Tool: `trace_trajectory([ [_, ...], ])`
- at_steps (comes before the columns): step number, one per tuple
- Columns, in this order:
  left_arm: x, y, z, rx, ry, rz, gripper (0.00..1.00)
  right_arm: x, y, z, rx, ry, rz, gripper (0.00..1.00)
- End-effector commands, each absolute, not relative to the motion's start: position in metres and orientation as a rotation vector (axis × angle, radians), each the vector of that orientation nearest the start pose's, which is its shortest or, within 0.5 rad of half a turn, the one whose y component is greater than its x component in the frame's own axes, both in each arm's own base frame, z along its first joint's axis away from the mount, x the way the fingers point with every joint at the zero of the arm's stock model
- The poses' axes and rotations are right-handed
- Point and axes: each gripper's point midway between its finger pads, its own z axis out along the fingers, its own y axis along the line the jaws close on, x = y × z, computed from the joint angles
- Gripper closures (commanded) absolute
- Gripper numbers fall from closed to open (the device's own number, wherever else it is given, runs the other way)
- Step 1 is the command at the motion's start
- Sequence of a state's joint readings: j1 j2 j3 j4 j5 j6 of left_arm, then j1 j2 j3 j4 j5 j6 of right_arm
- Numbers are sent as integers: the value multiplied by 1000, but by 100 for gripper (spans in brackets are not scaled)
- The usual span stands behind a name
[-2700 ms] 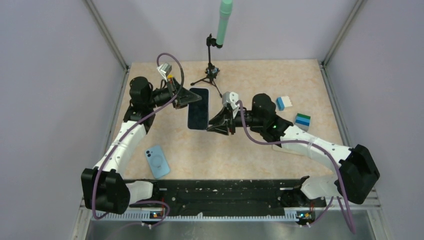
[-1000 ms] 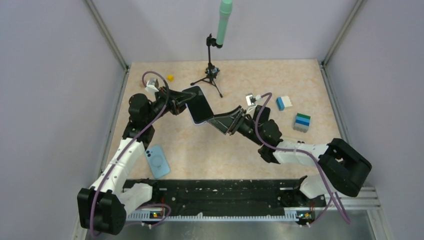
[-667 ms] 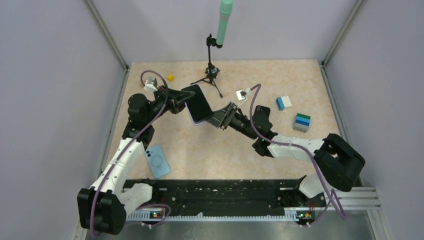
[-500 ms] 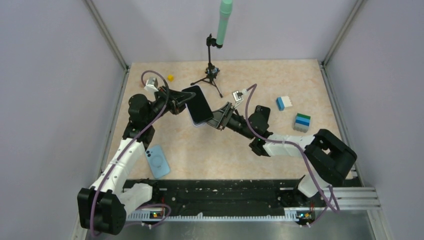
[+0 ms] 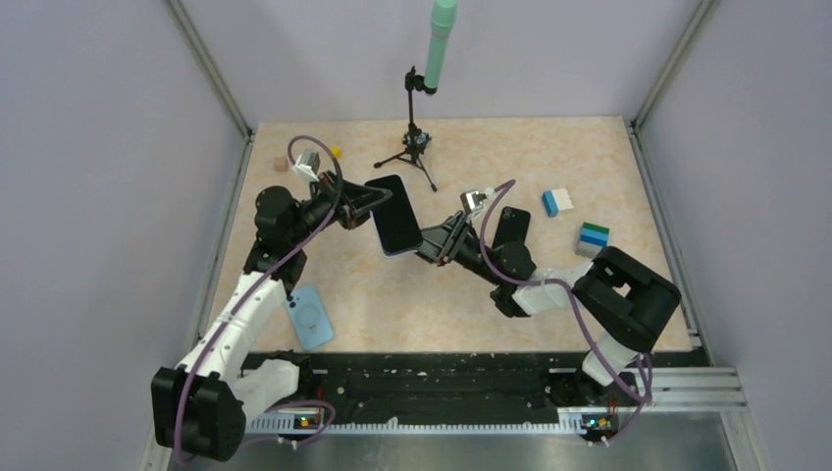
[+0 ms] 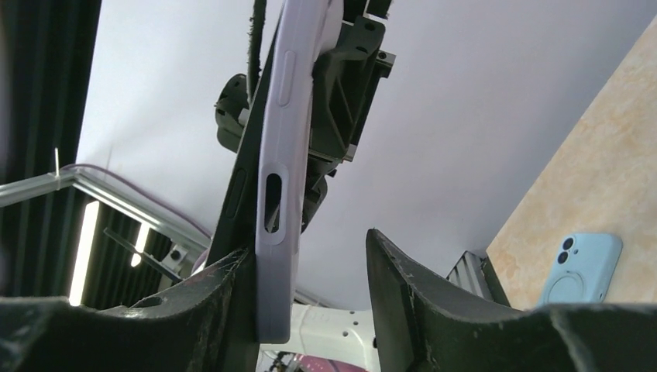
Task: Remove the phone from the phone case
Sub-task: Remove the phone case from the phone.
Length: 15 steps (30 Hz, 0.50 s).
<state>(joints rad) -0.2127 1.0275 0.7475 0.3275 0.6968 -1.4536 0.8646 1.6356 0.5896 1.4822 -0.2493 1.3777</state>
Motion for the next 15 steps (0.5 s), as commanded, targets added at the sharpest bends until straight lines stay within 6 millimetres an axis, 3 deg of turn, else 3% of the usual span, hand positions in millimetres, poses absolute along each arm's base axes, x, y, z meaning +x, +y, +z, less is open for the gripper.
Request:
trace_trajectory([
  [1,257,-216,373,-191,1714,-1833,100,213,363,320,64,1234,2159,52],
  [5,256,-220,374,-139,1742,-1844,100,214,376,315,6,1302,2164,59],
  [12,263,-223,365,-153,1786,-1840,100,207,379,322,-47,1307,2215,98],
  [15,266,-221,359,-178,1807,-1812,93,206,376,328,-39,1298,2224,100],
])
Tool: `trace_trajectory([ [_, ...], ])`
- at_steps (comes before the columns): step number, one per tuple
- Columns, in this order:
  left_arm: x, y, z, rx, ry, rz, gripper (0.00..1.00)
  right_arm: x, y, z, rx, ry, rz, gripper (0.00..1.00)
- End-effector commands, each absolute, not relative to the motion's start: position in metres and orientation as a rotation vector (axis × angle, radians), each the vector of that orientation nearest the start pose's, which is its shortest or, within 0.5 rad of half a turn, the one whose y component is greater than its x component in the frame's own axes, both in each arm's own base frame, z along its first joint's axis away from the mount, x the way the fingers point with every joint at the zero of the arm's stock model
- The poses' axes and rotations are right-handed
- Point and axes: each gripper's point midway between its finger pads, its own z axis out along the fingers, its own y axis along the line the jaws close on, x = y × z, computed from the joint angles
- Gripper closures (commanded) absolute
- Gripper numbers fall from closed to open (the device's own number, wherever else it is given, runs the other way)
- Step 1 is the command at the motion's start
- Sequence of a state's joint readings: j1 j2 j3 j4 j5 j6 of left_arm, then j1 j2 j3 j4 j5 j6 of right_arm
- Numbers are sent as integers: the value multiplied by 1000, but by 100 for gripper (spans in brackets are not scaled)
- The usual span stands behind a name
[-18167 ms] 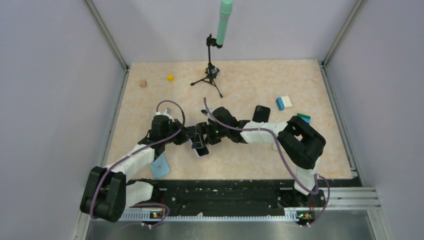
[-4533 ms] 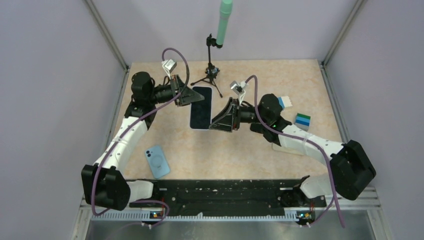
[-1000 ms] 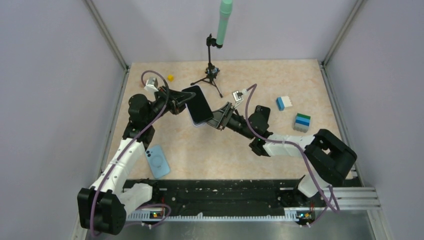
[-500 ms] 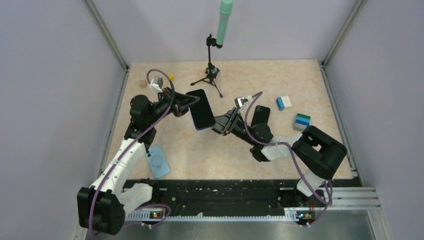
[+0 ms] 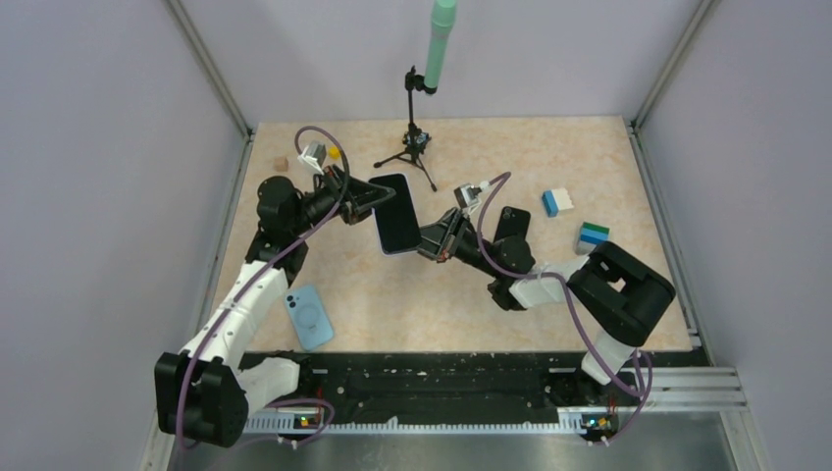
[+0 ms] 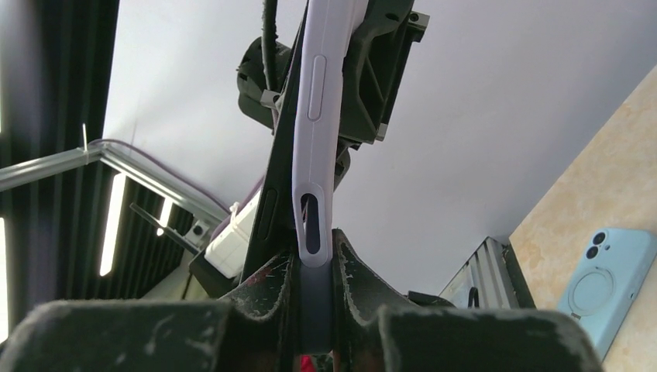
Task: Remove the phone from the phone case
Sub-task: Remove the phone case from the phone.
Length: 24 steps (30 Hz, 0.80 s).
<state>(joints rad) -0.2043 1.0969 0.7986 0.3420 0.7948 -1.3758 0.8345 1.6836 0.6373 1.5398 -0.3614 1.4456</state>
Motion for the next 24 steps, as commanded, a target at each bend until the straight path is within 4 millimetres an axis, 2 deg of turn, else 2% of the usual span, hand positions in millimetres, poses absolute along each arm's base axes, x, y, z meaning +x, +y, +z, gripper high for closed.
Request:
trace_trajectory([
  [1,267,-221,357,-182,1814,-1796,89,205,375,330,-33,1291,2229,100],
  [4,272,-217,348,-208,1853,-1698,66,205,370,339,-17,1263,2229,100],
  [7,282,-198,317,-363,1992,-1450,39,208,366,343,12,1258,2213,100],
  [9,289,-178,302,-458,2022,-1260,28,214,364,340,46,1267,2186,100],
  [11,289,-162,294,-510,2017,-1139,22,221,363,329,90,1294,2142,100],
  [15,273,-140,291,-513,1982,-1002,21,229,357,317,134,1292,2075,100],
  [17,262,-135,288,-534,1961,-997,21,234,358,310,147,1306,2033,100],
  [19,252,-138,287,-540,1921,-1061,26,238,359,306,148,1320,2001,100],
  [21,242,-150,292,-487,1875,-1182,32,240,362,303,138,1336,1973,100],
  [24,230,-162,291,-441,1890,-1286,38,243,364,299,144,1356,1954,100],
])
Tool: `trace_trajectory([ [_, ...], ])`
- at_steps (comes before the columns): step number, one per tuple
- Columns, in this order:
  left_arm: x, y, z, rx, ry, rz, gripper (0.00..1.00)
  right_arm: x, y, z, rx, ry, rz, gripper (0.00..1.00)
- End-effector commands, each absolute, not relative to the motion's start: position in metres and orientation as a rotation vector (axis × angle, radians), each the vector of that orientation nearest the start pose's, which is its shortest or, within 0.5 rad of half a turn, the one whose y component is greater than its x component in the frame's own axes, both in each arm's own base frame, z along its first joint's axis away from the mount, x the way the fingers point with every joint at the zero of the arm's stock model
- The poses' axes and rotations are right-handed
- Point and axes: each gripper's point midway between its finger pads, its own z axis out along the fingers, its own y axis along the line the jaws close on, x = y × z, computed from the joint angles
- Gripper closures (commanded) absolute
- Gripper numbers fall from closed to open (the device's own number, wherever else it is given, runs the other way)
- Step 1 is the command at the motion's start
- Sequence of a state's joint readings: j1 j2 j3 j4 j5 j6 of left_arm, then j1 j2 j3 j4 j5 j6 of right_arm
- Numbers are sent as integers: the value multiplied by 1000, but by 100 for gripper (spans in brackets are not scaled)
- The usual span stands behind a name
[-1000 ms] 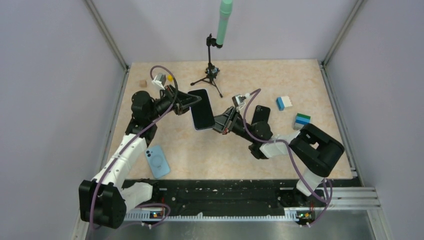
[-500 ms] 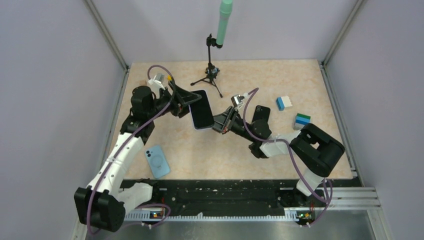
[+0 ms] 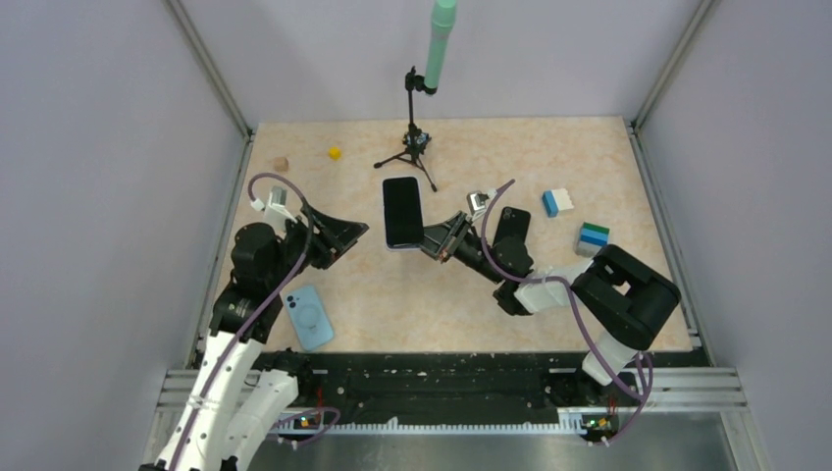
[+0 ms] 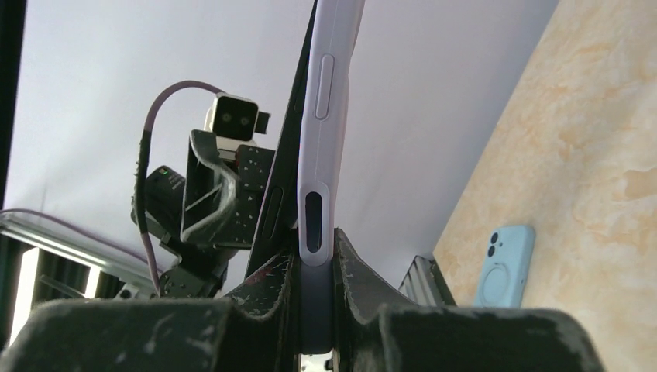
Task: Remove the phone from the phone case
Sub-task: Remove the phone case from the phone.
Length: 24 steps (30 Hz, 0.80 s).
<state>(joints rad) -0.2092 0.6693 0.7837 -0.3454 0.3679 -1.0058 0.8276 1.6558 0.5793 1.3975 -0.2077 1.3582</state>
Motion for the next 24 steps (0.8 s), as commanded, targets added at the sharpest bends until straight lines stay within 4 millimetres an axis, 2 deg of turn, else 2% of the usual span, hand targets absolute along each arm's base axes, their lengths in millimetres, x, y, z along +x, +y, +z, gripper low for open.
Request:
trace_trajectory([
  [1,227,-163,289,-440,1912,-1292,39,243,365,298,144,1363,1949,100],
  [5,222,-169,292,-383,1910,-1330,43,243,369,295,141,1368,1949,100],
  [8,219,-179,293,-330,1922,-1401,52,243,372,293,139,1370,1966,100],
  [16,227,-184,278,-378,1939,-1447,55,239,380,293,98,1359,2017,100],
  [24,228,-189,271,-390,1945,-1506,65,237,383,297,81,1344,2045,100],
])
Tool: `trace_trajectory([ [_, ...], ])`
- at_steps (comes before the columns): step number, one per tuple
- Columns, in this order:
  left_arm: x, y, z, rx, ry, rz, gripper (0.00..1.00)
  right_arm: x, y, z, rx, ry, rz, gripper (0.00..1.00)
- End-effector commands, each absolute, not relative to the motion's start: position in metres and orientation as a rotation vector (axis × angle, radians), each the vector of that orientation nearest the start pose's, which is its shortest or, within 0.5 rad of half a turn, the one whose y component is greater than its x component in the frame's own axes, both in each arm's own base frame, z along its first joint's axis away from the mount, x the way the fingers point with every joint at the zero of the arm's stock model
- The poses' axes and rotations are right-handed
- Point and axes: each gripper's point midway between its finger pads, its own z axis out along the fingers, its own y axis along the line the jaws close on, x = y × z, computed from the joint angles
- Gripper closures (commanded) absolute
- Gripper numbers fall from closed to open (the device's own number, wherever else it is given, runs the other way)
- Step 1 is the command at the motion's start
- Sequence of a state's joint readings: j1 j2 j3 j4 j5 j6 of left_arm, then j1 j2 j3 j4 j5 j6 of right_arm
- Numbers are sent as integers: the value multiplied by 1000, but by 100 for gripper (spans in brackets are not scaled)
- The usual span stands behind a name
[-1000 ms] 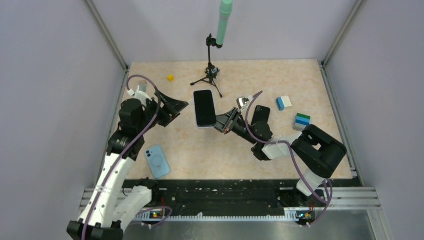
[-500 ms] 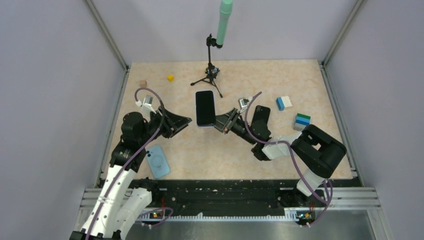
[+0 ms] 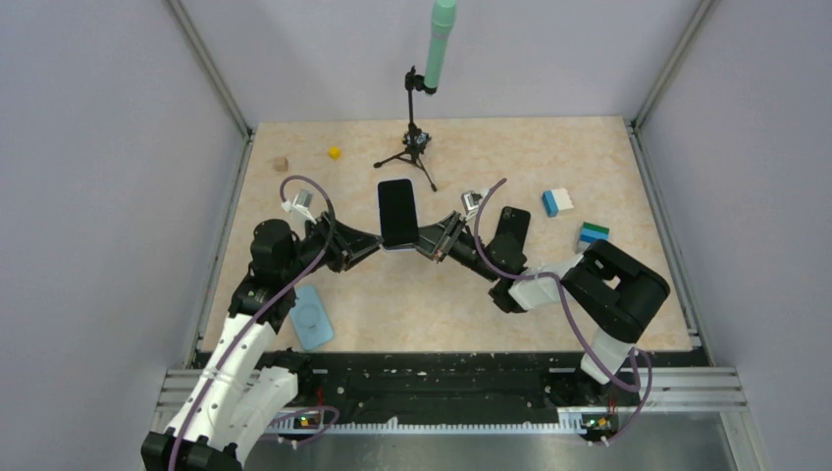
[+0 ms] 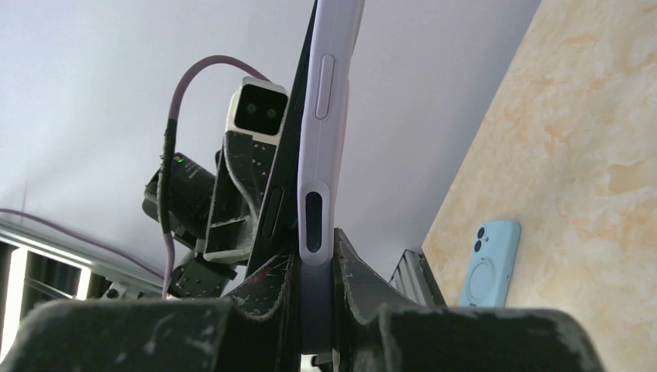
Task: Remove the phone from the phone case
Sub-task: Remove the phone case from the phone.
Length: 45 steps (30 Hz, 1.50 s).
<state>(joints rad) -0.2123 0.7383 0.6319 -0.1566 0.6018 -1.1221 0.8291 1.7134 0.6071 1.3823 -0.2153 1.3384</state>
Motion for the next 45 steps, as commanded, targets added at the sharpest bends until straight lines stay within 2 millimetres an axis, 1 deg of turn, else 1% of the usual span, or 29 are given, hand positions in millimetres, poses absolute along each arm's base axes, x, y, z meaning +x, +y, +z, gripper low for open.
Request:
trace_trajectory([
  [1,227,-191,272,-381,1945,-1530,67,237,383,297,79,1345,2046,100],
  [4,226,-194,270,-386,1964,-1565,74,237,383,296,80,1341,2055,100],
  [8,226,-194,267,-379,1982,-1546,80,236,383,292,88,1346,2064,100],
  [10,226,-191,265,-383,1995,-1506,79,236,383,290,90,1356,2059,100],
  [13,228,-184,263,-385,2014,-1420,73,237,383,287,93,1368,2049,100],
  [15,227,-184,265,-372,2012,-1408,69,238,384,286,93,1372,2046,100],
  [18,224,-186,270,-361,2005,-1434,68,237,384,286,91,1372,2046,100],
  [19,224,-186,271,-357,1998,-1445,68,237,384,286,90,1372,2046,100],
  [22,224,-187,275,-361,1960,-1469,75,237,384,285,92,1375,2044,100],
  [26,224,-186,280,-353,1935,-1469,80,239,384,281,98,1403,2013,100],
  [28,224,-185,280,-350,1936,-1462,80,240,383,281,97,1405,2006,100],
  [30,224,-185,275,-364,1950,-1457,80,239,383,283,90,1399,2010,100],
  [35,226,-187,262,-377,1979,-1467,74,236,383,287,74,1384,2016,100],
  [37,226,-189,261,-370,1984,-1483,73,236,383,289,64,1386,2007,100],
  [39,226,-191,261,-365,1987,-1498,75,236,384,289,58,1390,2002,100],
  [43,225,-193,262,-349,1986,-1515,81,235,383,290,57,1388,2007,100],
  [45,226,-192,261,-353,1987,-1514,82,235,384,290,55,1387,2009,100],
])
